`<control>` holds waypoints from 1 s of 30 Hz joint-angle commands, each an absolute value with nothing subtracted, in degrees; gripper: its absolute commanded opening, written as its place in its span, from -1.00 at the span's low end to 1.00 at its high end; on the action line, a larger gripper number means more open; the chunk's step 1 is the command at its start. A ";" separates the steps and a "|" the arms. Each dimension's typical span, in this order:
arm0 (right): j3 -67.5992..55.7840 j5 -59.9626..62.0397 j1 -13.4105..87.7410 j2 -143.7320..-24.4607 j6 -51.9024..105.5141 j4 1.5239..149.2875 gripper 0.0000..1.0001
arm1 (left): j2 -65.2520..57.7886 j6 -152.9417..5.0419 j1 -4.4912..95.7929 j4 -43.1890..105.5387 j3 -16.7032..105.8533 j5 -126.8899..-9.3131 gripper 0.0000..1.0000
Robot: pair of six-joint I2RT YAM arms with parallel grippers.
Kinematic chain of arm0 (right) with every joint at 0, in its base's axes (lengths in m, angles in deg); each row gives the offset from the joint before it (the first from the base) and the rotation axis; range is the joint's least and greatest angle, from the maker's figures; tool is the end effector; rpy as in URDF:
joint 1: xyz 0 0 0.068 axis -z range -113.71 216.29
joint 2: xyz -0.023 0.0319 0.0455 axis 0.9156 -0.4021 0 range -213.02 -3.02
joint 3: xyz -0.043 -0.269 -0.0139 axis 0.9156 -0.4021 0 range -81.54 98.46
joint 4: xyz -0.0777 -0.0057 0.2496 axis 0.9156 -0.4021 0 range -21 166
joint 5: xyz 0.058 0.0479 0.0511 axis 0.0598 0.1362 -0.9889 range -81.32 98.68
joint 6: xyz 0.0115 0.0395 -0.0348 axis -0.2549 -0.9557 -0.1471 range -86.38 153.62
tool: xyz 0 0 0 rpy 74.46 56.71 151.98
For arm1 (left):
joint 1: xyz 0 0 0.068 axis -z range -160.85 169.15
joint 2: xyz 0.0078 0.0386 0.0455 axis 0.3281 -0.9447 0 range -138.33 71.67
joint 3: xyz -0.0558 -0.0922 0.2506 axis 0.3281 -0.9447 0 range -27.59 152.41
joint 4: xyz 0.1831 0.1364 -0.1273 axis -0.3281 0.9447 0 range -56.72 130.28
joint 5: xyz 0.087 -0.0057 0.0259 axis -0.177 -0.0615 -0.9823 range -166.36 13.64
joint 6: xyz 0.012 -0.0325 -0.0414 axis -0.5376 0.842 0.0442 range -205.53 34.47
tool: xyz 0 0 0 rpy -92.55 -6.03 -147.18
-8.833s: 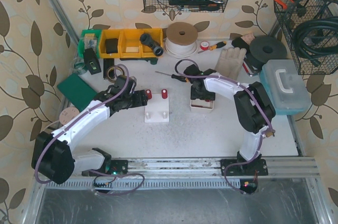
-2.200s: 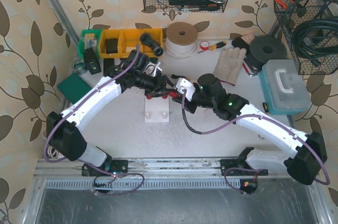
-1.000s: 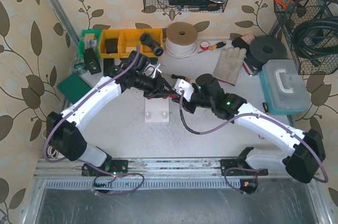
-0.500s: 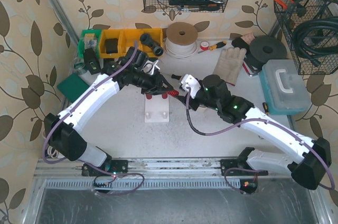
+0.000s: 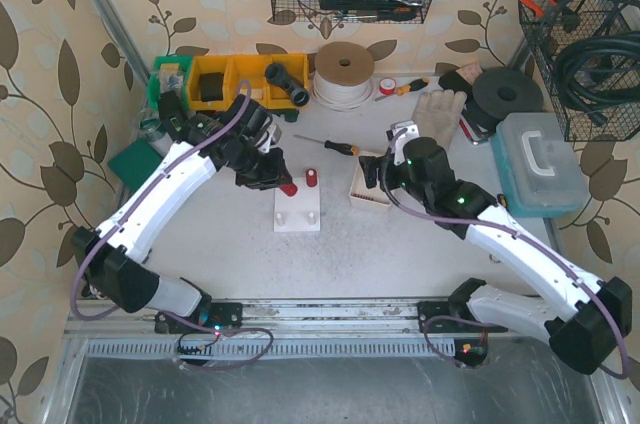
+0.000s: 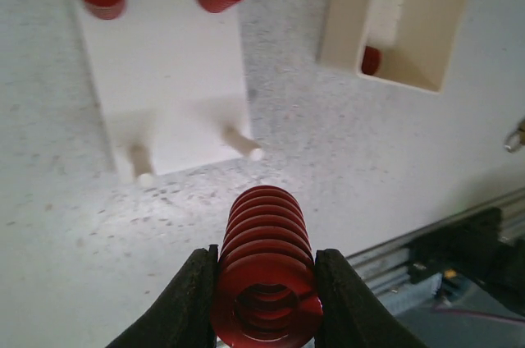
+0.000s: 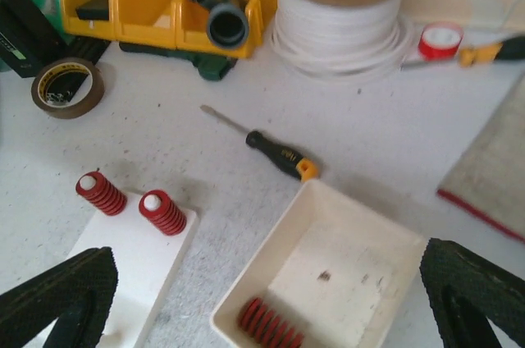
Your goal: Install the large spring
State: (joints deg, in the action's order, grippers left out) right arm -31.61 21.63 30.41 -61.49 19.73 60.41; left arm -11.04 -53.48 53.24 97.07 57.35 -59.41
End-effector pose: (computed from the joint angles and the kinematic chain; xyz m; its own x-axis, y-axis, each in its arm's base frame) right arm 0.1929 0.1298 0.3170 -0.4189 -0.0143 -0.9079 -0.3141 0.9404 0.1301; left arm 0.2265 -0.1658 0.3497 -0.9628 0.0386 -0.2675 0.1653 0.8671 -0.4700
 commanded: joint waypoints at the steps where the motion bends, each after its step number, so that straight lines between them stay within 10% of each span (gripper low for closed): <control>1: -30.41 17.15 31.08 -64.85 9.20 55.89 0.99 | -5.50 -54.46 53.92 101.74 54.88 -68.37 -1.00; 30: -37.67 9.05 30.70 -68.48 0.99 63.40 0.98 | -7.54 -44.53 57.43 99.31 45.96 -85.67 -1.00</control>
